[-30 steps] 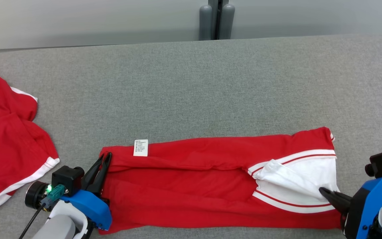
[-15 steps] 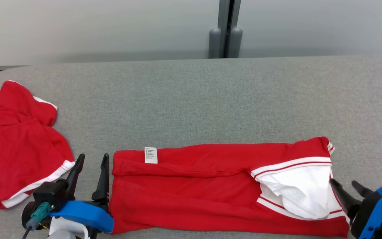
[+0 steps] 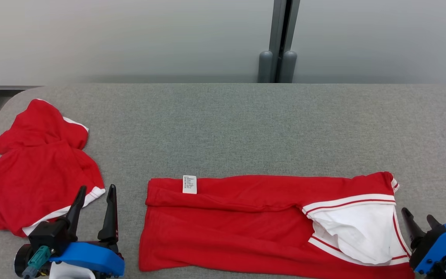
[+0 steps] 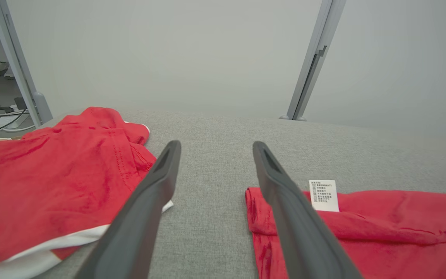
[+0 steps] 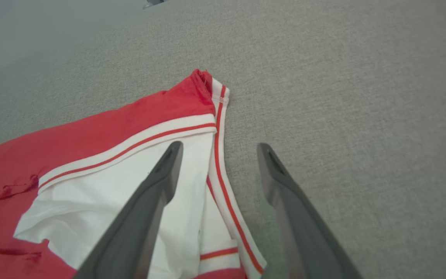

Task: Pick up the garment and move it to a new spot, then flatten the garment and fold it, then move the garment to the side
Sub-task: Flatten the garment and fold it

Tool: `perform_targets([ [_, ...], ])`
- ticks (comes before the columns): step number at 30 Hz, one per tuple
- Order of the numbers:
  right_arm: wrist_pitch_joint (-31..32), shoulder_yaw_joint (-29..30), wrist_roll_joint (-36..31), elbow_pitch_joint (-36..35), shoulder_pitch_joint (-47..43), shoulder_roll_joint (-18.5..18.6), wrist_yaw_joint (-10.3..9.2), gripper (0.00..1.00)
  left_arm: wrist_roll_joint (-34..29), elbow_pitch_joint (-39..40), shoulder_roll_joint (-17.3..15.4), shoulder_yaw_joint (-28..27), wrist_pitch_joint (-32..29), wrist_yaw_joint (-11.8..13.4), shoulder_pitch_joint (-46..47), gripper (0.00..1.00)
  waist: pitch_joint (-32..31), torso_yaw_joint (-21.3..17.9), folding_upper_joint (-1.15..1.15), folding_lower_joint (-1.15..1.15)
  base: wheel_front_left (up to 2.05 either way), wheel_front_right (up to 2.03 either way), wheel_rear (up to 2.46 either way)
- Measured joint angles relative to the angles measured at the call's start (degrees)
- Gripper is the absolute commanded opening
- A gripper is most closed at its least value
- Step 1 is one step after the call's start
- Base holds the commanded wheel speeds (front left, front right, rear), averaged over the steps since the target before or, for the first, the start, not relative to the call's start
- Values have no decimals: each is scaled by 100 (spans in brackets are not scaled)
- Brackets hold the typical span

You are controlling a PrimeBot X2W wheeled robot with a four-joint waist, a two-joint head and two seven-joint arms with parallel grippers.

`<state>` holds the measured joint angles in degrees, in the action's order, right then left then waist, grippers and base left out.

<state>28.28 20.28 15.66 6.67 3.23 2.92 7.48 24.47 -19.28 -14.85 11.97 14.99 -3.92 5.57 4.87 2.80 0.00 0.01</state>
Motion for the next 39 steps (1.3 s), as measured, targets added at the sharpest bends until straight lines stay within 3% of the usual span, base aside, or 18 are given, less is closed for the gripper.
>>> perform_targets([
  [4,-325,-27,-69,609,238,-2,0,100,-57,-75,30,-36,0,-66,33,100,29,49,0,0,0,0,0],
  [10,-333,-152,-197,1395,584,-4,0,100,-71,-234,68,-64,0,-154,149,100,88,83,0,-1,0,0,0],
  [17,-142,-164,-654,1858,882,-2,0,100,-34,-401,63,-58,0,-196,356,100,151,122,0,-1,0,0,0],
  [23,67,-416,-622,2027,957,62,-8,100,-15,-492,60,-32,0,-204,546,100,171,145,0,-1,0,0,0],
  [24,103,-477,-588,2034,958,75,-10,59,-15,-500,60,-26,0,-207,566,100,172,143,0,0,0,0,0],
  [25,115,-539,-553,2029,958,88,-15,2,-12,-505,60,-25,0,-212,582,100,173,138,0,0,0,0,0],
  [31,23,-528,-589,1723,871,-12,1,0,12,-464,64,-25,0,-172,600,100,180,68,0,-1,0,0,0],
  [39,169,138,-814,715,607,204,1,0,69,-410,63,-40,0,-118,529,100,121,-31,0,-1,0,0,0],
])
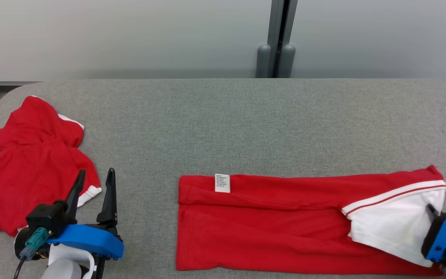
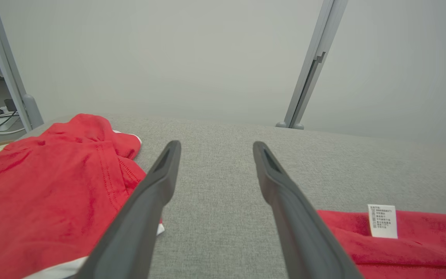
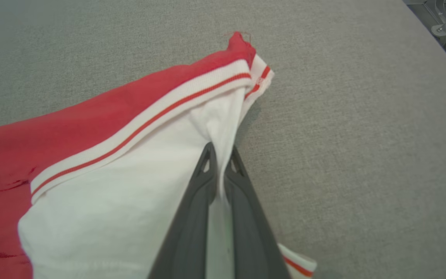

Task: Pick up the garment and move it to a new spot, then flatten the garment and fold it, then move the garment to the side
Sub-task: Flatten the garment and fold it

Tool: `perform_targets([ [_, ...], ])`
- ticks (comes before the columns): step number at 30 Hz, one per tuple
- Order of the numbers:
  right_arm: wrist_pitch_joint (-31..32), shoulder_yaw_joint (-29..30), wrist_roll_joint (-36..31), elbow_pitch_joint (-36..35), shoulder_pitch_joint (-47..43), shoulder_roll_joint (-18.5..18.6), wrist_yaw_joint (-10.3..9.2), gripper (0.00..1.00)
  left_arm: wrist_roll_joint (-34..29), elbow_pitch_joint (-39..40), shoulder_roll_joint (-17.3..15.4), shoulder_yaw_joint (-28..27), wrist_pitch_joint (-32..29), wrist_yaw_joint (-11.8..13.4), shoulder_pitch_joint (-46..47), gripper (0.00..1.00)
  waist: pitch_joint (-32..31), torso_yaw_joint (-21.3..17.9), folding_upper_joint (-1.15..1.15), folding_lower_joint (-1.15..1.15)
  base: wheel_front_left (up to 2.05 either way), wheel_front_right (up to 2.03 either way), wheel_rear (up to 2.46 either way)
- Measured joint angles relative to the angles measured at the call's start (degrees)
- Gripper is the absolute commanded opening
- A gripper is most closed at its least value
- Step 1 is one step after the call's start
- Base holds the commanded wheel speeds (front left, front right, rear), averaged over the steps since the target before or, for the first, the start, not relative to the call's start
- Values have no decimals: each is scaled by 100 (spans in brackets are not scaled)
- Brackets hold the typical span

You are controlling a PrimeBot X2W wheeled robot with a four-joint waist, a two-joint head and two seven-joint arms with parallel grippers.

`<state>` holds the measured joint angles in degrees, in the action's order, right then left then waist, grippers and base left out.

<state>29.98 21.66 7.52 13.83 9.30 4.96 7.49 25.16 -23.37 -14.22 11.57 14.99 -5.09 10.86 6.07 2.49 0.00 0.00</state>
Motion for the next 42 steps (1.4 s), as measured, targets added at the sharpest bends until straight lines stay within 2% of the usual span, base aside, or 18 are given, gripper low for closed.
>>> perform_targets([
  [6,319,415,-227,-745,-201,174,0,0,13,18,-3,40,-1,0,-66,100,-68,-60,0,0,0,0,0],
  [12,491,355,-321,-1328,-428,222,0,0,14,46,-14,96,-26,0,-91,100,-102,-54,0,0,0,0,0],
  [16,597,-96,-190,-1604,-545,90,-1,0,45,52,-26,132,-27,0,-126,100,-124,-30,0,0,0,0,0],
  [23,756,-1377,94,-1788,-650,-101,-1,0,60,53,-52,174,-35,0,-160,100,-158,46,0,0,0,0,0],
  [27,692,-2195,208,-1581,-503,-168,0,0,76,77,-51,209,-59,1,-163,100,-147,95,0,0,0,0,0],
  [32,467,-3163,401,-916,-49,-207,-1,0,113,102,-45,208,-69,4,-110,100,-21,137,0,0,0,0,0],
  [42,-208,-4305,1091,666,1068,-209,-1,0,107,1,5,339,-67,-9,108,100,144,348,0,0,0,0,0],
])
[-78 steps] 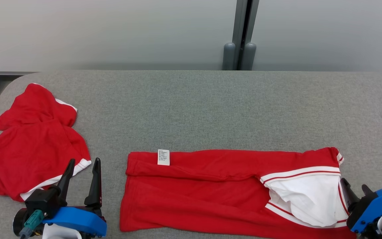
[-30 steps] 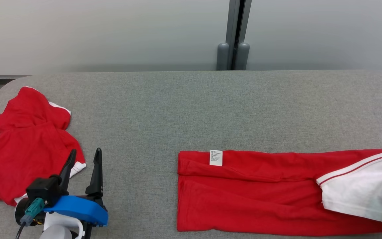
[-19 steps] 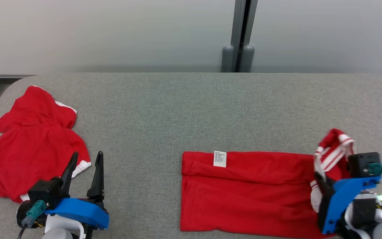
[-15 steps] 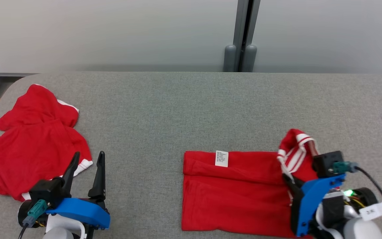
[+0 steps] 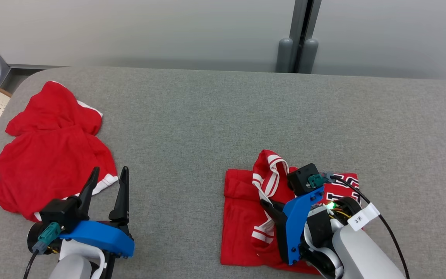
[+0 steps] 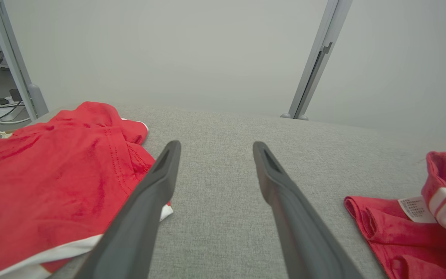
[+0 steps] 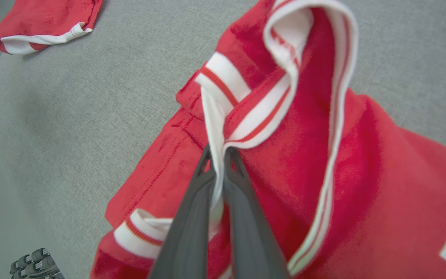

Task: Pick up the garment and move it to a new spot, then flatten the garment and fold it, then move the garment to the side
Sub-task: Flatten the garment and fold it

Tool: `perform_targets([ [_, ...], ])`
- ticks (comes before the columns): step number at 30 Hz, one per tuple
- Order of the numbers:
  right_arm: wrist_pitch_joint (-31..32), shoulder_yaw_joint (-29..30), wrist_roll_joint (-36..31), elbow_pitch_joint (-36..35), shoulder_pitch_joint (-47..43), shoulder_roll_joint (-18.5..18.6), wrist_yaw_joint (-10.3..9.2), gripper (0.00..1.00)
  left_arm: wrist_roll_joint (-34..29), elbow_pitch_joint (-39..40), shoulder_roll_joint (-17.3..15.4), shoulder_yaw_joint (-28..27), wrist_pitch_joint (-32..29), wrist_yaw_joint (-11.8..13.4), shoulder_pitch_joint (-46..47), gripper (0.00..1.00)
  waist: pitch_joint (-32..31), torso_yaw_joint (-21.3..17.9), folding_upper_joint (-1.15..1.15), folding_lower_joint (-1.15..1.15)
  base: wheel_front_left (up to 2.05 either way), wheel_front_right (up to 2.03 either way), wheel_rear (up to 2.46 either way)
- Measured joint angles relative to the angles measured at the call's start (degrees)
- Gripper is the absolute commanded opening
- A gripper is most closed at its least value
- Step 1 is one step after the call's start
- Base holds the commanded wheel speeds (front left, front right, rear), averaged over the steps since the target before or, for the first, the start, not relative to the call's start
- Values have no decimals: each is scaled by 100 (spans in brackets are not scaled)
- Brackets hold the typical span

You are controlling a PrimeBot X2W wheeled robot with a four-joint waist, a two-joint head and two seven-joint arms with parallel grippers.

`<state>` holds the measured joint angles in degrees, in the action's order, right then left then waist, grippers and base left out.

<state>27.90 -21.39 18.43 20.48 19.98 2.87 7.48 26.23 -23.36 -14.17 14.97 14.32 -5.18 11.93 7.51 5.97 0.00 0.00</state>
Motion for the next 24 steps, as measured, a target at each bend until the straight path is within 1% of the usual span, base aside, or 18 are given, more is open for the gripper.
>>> perform_targets([
  [5,-244,-246,313,592,287,3,0,0,8,-100,42,36,24,-26,36,100,-7,114,0,0,0,0,0],
  [11,-480,-541,720,1113,481,2,0,0,9,-171,49,68,41,-48,41,100,-56,203,0,0,0,0,0],
  [12,-530,-575,794,1188,518,2,0,2,10,-178,48,67,42,-49,41,100,-59,211,0,0,0,0,0],
  [13,-578,-606,836,1271,566,3,0,24,10,-185,47,68,42,-49,41,100,-62,217,0,0,0,0,0],
  [14,-639,-632,891,1341,603,2,0,56,10,-191,47,73,43,-51,43,100,-65,223,0,0,0,0,0],
  [15,-712,-650,964,1388,637,2,0,100,10,-197,48,75,44,-51,47,100,-70,230,0,0,0,0,0],
  [20,-1141,-833,1592,1432,754,-2,0,100,41,-205,47,76,49,-60,59,100,-93,228,0,0,0,0,0],
  [22,-1330,-879,2030,1270,776,1,0,100,42,-201,47,70,51,-59,59,100,-101,208,0,0,0,0,0],
  [24,-1535,-914,2316,1078,805,-1,0,100,43,-191,35,57,51,-44,56,100,-114,177,0,0,0,0,0],
])
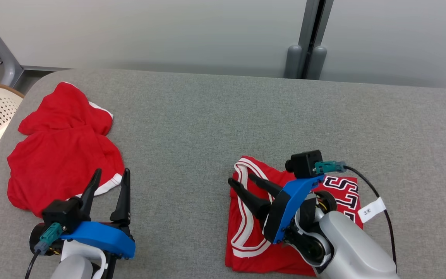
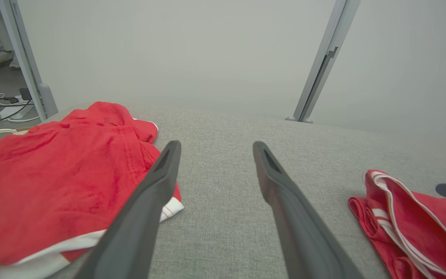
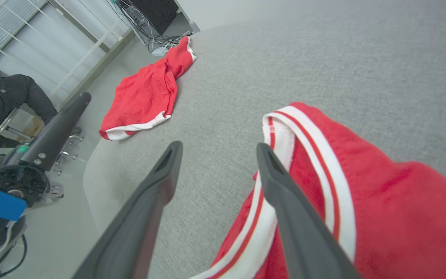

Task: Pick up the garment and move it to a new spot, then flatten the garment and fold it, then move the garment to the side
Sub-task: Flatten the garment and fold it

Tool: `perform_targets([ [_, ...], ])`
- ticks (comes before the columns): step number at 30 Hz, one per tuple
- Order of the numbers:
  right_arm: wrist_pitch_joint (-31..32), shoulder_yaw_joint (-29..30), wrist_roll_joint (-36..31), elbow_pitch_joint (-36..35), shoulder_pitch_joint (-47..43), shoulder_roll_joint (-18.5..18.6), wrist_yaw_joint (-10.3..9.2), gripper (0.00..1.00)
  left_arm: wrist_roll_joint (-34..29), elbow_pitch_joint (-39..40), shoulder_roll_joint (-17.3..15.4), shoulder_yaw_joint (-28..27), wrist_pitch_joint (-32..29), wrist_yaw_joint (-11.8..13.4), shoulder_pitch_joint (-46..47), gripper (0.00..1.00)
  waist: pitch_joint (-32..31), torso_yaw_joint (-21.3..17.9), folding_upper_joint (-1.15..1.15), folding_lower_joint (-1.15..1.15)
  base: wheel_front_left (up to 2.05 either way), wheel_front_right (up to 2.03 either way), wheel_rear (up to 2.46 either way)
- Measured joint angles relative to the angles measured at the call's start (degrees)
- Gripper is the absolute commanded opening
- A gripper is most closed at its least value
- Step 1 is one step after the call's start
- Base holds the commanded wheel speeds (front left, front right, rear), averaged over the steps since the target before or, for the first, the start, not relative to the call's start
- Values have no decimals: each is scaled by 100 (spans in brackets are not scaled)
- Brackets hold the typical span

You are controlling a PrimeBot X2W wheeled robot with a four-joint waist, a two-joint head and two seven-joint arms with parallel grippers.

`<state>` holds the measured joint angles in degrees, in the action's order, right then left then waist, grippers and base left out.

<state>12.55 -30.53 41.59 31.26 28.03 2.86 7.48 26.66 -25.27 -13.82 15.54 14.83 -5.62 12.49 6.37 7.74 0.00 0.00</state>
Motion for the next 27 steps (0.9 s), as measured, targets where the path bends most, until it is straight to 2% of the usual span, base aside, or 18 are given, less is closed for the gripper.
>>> perform_targets([
  [2,-216,55,270,-253,23,-1,0,100,7,18,-7,-21,1,5,-15,100,-22,-29,0,0,0,0,0],
  [5,-588,459,-160,-483,16,-9,0,100,18,64,-13,-60,8,30,-97,100,-71,-75,0,0,0,0,0],
  [9,-889,1303,-1151,-947,-409,281,0,100,26,164,-37,-126,12,59,-220,100,-150,-147,0,0,0,0,0],
  [12,-998,2152,-1738,-1399,-1003,458,-1,100,12,271,-54,-169,16,107,-313,100,-196,-210,0,0,0,0,0],
  [15,-1069,2920,-2409,-1903,-1536,487,0,100,-3,403,-100,-237,15,124,-425,100,-218,-286,0,0,0,0,0],
  [18,-1139,3554,-2841,-2390,-2024,358,0,100,-52,576,-105,-314,16,162,-520,100,-254,-361,0,1,0,0,0],
  [23,-1051,4042,-3089,-2856,-2654,133,0,100,-122,746,-40,-367,16,203,-693,100,-336,-482,0,1,0,0,0],
  [27,-1012,4089,-3140,-2927,-2874,60,0,100,-147,772,-12,-435,16,216,-820,100,-429,-600,0,1,0,0,0],
])
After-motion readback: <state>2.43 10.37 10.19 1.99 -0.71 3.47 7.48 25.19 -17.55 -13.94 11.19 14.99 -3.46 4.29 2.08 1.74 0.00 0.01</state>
